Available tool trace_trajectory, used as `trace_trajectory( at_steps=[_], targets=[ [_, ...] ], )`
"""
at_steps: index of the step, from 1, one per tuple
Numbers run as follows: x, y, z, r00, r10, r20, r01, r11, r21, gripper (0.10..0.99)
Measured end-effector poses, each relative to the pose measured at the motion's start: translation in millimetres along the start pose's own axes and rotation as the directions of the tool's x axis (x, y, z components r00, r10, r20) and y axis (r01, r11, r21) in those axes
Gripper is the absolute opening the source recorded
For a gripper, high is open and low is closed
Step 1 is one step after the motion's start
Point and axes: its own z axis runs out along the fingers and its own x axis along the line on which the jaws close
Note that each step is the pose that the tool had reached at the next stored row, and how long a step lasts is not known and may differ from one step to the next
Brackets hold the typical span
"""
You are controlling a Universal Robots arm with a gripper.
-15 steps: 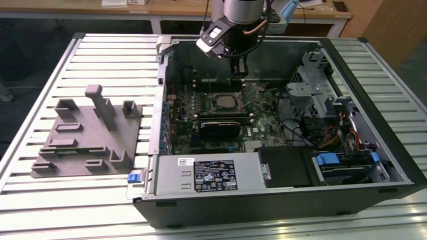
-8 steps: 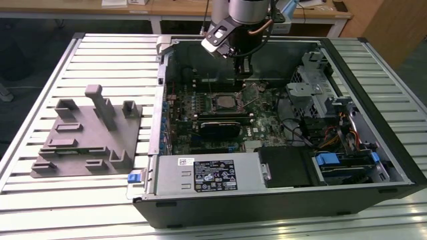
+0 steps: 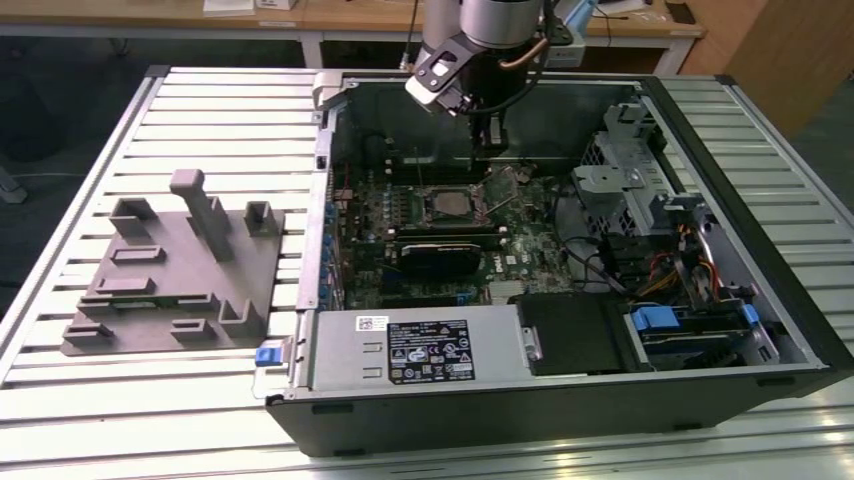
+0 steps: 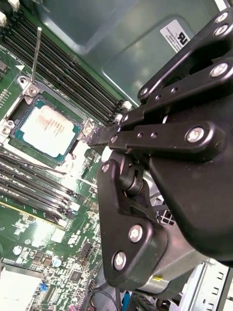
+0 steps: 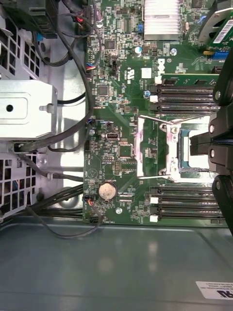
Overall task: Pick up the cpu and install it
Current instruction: 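Close the cpu cover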
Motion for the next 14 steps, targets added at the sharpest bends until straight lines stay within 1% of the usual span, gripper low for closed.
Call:
trace_trajectory(
  at_steps=[10, 14],
  targets=[
    [0.0, 17.5, 1.2, 1.0, 0.0, 0.0002, 0.0, 1.0, 0.0, 0.106],
    [0.1, 21.2, 2.4, 1.0, 0.0, -0.0002, 0.0, 1.0, 0.0, 0.106]
  ],
)
